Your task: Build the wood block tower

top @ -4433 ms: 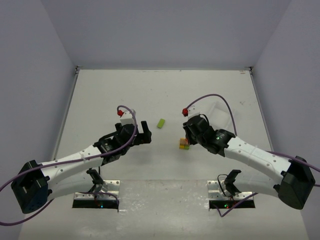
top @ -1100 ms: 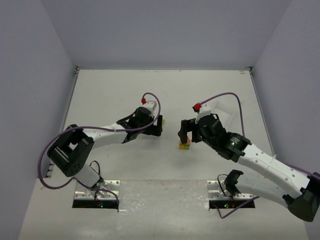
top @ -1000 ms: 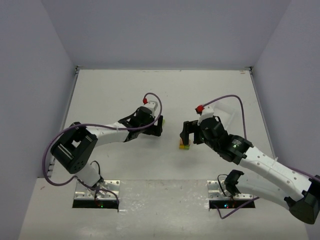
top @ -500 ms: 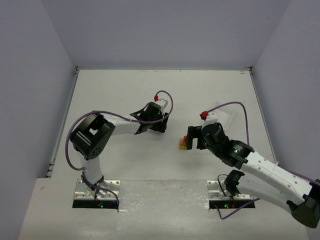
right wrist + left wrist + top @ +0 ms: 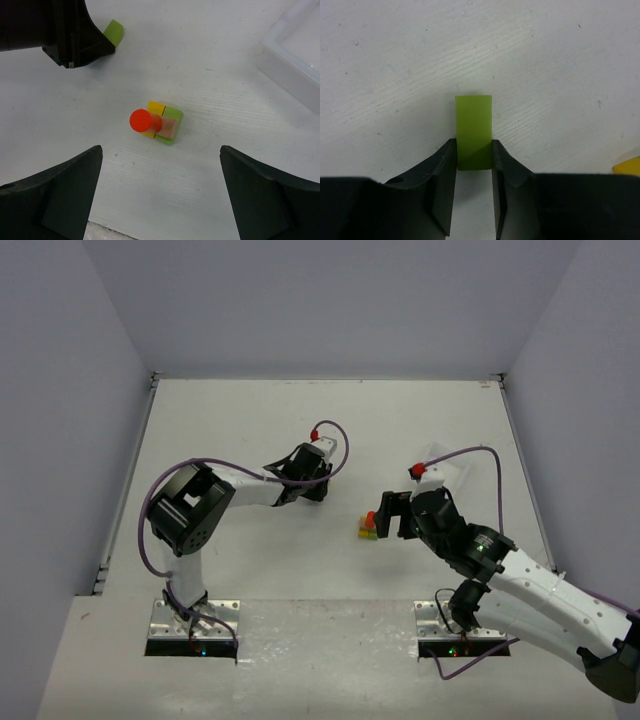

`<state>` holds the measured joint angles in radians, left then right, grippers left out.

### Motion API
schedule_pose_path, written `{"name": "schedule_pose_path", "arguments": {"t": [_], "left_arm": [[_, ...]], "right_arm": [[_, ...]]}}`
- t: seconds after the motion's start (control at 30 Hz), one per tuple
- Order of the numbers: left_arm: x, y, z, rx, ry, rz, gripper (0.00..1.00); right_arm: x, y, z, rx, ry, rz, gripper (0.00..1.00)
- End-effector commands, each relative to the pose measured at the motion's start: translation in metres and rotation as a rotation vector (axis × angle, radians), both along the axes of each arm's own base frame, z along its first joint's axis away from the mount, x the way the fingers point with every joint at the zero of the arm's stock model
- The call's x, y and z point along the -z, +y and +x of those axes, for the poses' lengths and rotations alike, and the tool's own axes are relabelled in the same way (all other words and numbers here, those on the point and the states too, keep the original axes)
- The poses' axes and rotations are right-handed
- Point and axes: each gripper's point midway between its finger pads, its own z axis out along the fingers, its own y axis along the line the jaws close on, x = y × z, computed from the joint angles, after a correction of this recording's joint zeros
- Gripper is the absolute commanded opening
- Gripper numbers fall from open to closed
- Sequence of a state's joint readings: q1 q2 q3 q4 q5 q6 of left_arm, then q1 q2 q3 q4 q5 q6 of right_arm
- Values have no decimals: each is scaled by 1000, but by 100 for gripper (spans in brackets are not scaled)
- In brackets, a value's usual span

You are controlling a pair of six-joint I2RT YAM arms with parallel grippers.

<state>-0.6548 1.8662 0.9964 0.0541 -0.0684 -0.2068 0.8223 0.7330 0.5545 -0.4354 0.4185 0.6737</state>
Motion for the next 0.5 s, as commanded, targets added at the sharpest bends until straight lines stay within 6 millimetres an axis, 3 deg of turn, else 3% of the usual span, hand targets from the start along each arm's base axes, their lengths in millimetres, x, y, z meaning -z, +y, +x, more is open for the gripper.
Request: {"name": "schedule_pose_path", "arguments": {"t": [0.0,0.1,0.13,0.2,0.23,0.27,0.3,0.33,0.37,0.47], "left_arm": [[-33,-12,-5,48,-52,-113,0],[-69,-18,-21,109,-91,-246,0],[-94,-19,-26,120,-128,-301,0],[-110,-17,-43,158,-159,-374,0],[-138,-18,-56,207,-206,-450,0],[-156,-19,-70,252,-236,-511,0],[-159,-19,-81,286,-233,-550,0],[-184,-19,-89,314,-286,-615,0],[-183,-19,-98,344,-273,-631,0],[-218,-19,-141,498,-311,-777,0]], "right_arm": [[-11,3,2,-10,-25,18,99],[-26,14,4,-70,-61,42,99],[-31,21,2,-113,-66,53,99],[-48,35,2,-186,-108,95,99],[-58,44,0,-248,-137,110,99],[-68,54,-3,-316,-170,128,99],[-78,64,-6,-391,-206,151,99],[-88,76,-12,-467,-237,192,99],[-90,79,-13,-489,-248,190,99],[-114,109,-32,-707,-321,266,99]]}}
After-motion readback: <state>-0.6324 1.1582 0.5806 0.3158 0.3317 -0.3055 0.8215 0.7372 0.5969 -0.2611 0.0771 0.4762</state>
